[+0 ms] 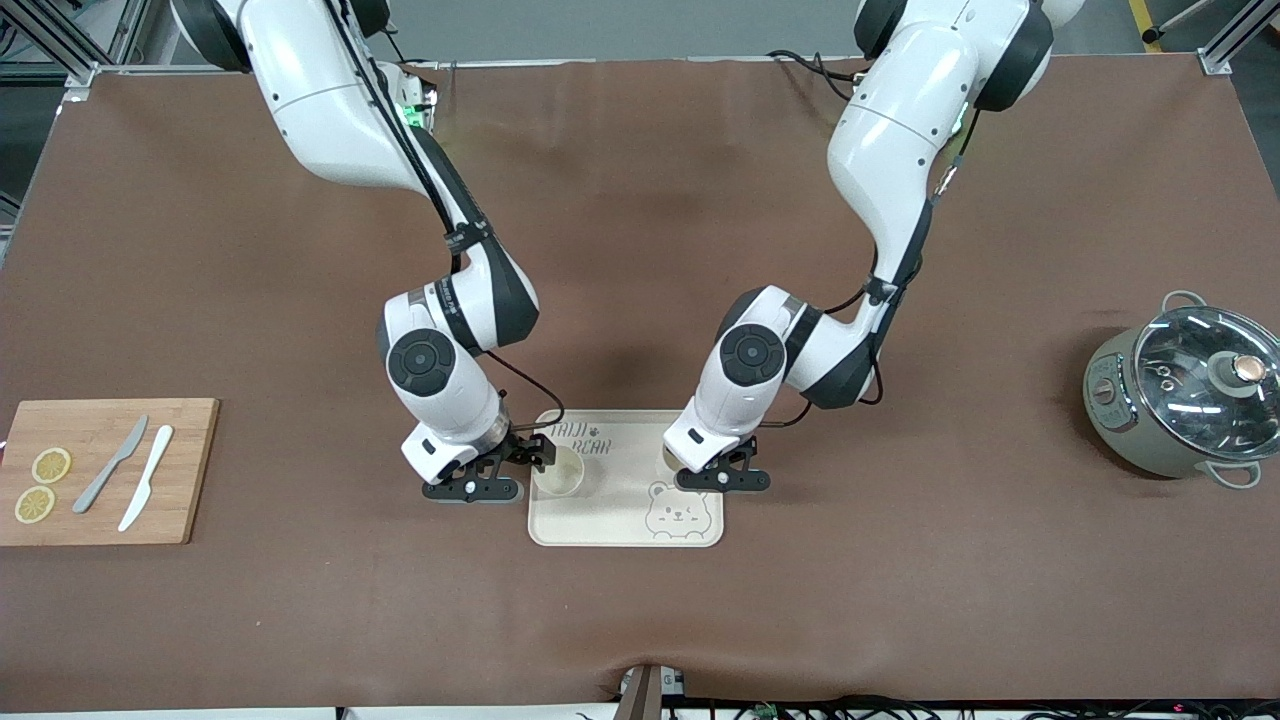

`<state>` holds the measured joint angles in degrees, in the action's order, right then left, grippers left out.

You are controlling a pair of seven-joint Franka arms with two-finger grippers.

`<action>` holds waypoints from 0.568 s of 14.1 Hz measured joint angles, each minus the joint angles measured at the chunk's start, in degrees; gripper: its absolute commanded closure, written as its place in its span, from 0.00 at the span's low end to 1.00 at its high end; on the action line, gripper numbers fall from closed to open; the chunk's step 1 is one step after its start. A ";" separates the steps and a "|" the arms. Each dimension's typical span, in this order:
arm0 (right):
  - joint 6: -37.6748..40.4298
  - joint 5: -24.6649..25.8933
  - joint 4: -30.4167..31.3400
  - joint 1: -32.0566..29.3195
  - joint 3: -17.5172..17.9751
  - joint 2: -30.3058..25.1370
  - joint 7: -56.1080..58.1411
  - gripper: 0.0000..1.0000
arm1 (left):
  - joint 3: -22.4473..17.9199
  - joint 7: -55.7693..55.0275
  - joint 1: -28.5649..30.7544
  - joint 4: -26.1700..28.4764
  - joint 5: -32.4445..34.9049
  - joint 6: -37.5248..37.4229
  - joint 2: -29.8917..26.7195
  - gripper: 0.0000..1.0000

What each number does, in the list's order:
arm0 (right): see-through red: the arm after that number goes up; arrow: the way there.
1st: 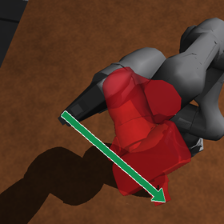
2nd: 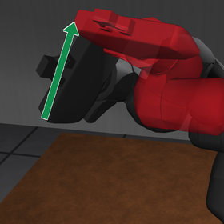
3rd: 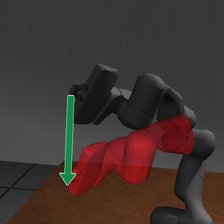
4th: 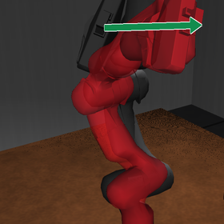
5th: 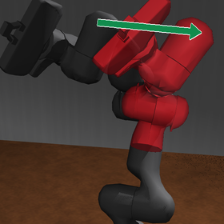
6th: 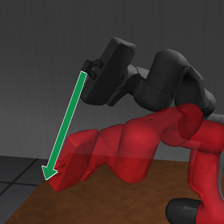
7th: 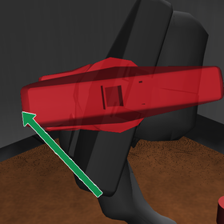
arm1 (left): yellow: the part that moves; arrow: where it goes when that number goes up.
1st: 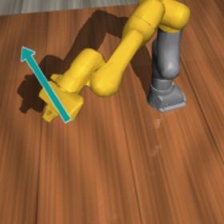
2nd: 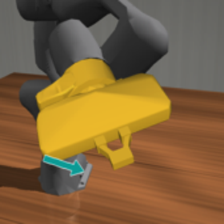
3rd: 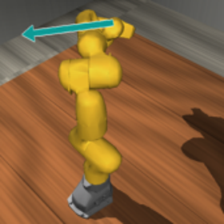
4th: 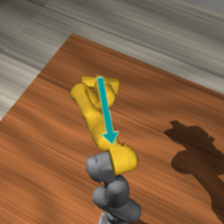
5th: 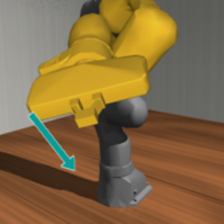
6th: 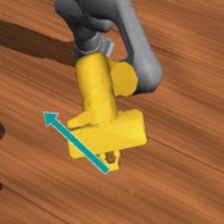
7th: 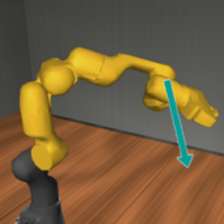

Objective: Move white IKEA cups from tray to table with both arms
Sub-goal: 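Close both grippers on the white cups and lift them off the tray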

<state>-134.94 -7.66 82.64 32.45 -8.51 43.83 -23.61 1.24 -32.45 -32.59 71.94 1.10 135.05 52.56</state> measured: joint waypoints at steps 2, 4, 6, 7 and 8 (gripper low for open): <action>-0.23 0.00 -0.58 0.38 0.00 0.87 -0.96 0.00 | -0.15 -0.01 0.06 -0.53 0.04 -0.09 -0.27 1.00; -0.23 0.00 -1.02 0.75 0.01 1.38 -1.49 0.00 | -0.37 -0.01 0.27 -0.83 0.06 -1.92 -1.12 1.00; -0.23 0.00 -1.18 1.12 0.02 1.58 -1.64 0.27 | -0.51 0.40 0.62 -0.85 0.17 -6.69 -3.12 1.00; -0.23 0.00 -1.18 1.35 0.03 1.59 -1.64 0.42 | -0.61 1.17 0.88 -0.47 0.20 -9.05 -4.51 1.00; -0.23 0.00 -1.18 1.63 0.03 1.60 -1.64 0.54 | -0.70 2.28 1.42 0.91 0.31 -10.51 -6.39 1.00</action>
<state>-135.17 -7.66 81.46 34.08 -8.48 45.43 -25.25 0.54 -30.18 -31.16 72.85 1.42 124.54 46.17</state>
